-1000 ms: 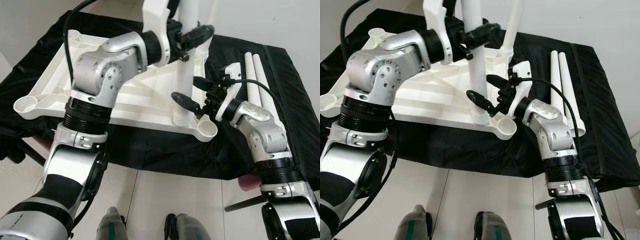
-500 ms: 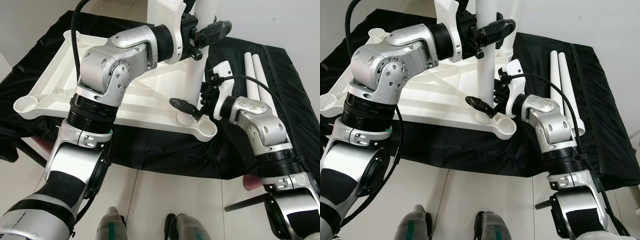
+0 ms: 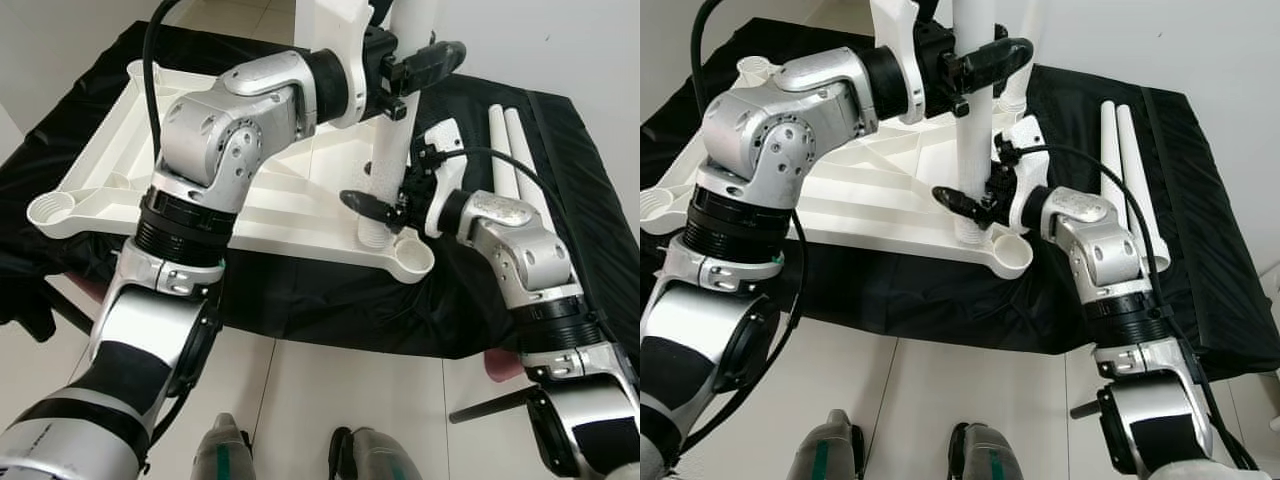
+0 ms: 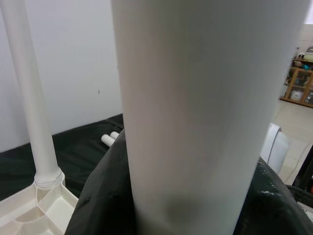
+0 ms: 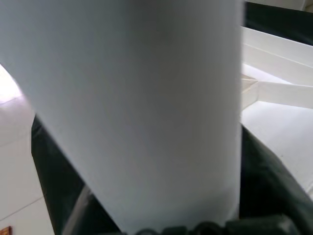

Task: Building children table

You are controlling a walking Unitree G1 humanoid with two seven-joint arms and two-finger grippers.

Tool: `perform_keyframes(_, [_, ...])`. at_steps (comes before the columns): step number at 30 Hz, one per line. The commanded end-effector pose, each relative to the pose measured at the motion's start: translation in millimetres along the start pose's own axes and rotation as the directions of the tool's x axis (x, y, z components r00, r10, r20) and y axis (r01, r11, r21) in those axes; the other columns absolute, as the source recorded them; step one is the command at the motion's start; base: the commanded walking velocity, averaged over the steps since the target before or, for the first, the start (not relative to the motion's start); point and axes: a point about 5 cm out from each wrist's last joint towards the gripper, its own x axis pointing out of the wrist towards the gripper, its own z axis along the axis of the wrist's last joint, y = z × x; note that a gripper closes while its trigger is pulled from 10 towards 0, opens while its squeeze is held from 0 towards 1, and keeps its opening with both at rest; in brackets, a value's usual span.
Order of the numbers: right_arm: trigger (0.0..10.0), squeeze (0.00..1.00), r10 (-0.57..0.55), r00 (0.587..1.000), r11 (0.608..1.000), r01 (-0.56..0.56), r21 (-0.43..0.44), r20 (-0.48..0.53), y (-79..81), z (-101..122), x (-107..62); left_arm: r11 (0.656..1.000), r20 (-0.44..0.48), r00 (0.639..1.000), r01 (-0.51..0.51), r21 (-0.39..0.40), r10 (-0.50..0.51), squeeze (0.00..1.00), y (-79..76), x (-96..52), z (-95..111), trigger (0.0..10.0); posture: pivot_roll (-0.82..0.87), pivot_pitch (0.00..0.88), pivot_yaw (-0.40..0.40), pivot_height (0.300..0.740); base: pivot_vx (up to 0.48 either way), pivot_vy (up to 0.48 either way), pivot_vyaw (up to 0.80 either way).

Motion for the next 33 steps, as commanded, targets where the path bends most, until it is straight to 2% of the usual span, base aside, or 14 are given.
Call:
perform_keyframes(1, [0.0,0.00,-0.021,1.000,1.000,0.021,0.010,0.017,-4.6,5,-2.4,0.992,-0.004,0.993,0.122,0.027,-0.121,0.00,-11.8,4.2,5,10.0,-0.02,0.008,-0.059,0.740,0.000,0.000,0.00])
perform_keyframes(8, [0.0,0.00,-0.031,0.999,0.999,0.031,0.009,0.035,-5.4,6,-2.6,0.992,-0.008,0.993,0.120,0.027,-0.120,0.00,-12.2,3.7,4,10.0,-0.02,0.010,-0.057,0.740,0.000,0.000,0.00])
perform_keyframes(12, [0.0,0.00,-0.029,0.996,0.999,0.028,0.017,0.083,-4.0,9,-3.8,0.994,-0.018,0.994,0.108,0.029,-0.107,0.00,-10.6,2.4,0,10.0,-0.02,0.012,-0.057,0.740,0.000,0.000,0.00])
perform_keyframes(13, [0.8,0.00,-0.037,0.996,0.999,0.035,0.024,0.087,-4.0,9,-4.0,0.994,-0.015,0.994,0.108,0.014,-0.107,1.00,-10.2,1.8,-1,10.0,-0.02,0.012,-0.057,0.740,0.000,0.000,0.00])
perform_keyframes(15, [0.8,0.00,-0.049,0.995,0.998,0.046,0.041,0.084,-4.2,8,-4.3,0.994,-0.009,0.994,0.113,-0.005,-0.113,1.00,-10.4,0.9,-1,10.0,-0.02,0.013,-0.055,0.740,0.000,0.000,0.00])
perform_keyframes(16, [3.5,0.00,-0.041,0.995,0.998,0.038,0.042,0.089,-2.7,8,-4.5,0.992,-0.011,0.992,0.122,-0.010,-0.122,1.00,-11.3,-0.4,-2,10.0,-0.02,0.016,-0.053,0.740,0.000,0.000,0.00])
perform_keyframes(17, [3.5,0.00,-0.041,0.995,0.998,0.038,0.042,0.089,-2.7,8,-4.5,0.992,-0.011,0.992,0.122,-0.010,-0.122,1.00,-11.3,-0.4,-2,10.0,-0.02,0.016,-0.053,0.740,0.000,0.000,0.00])
perform_keyframes(18, [10.0,0.00,-0.043,0.995,0.998,0.038,0.055,0.093,-1.8,7,-4.1,0.991,-0.019,0.991,0.134,-0.015,-0.134,1.00,-12.8,-1.8,-3,10.0,-0.02,0.016,-0.052,0.740,0.000,0.000,0.00])
perform_keyframes(25, [10.0,0.00,-0.091,0.992,0.993,0.084,0.084,0.082,-7.2,5,-3.1,0.992,-0.029,0.992,0.124,-0.016,-0.124,1.00,-11.9,-3.2,-5,10.0,-0.02,0.016,-0.052,0.740,0.000,0.000,0.00])
perform_keyframes(26, [10.0,0.00,-0.111,0.990,0.991,0.103,0.091,0.086,-9.4,4,-3.3,0.995,-0.018,0.995,0.097,-0.031,-0.097,0.00,-7.2,-5.3,-4,10.0,-0.01,0.019,-0.051,0.740,0.000,0.000,0.00])
perform_keyframes(33, [10.0,0.00,-0.196,0.975,0.976,0.183,0.116,0.108,-16.6,3,-4.8,0.995,0.030,0.999,0.032,-0.091,-0.029,0.00,5.5,-18.7,1,10.0,-0.01,0.023,-0.052,0.740,0.000,0.000,0.00])
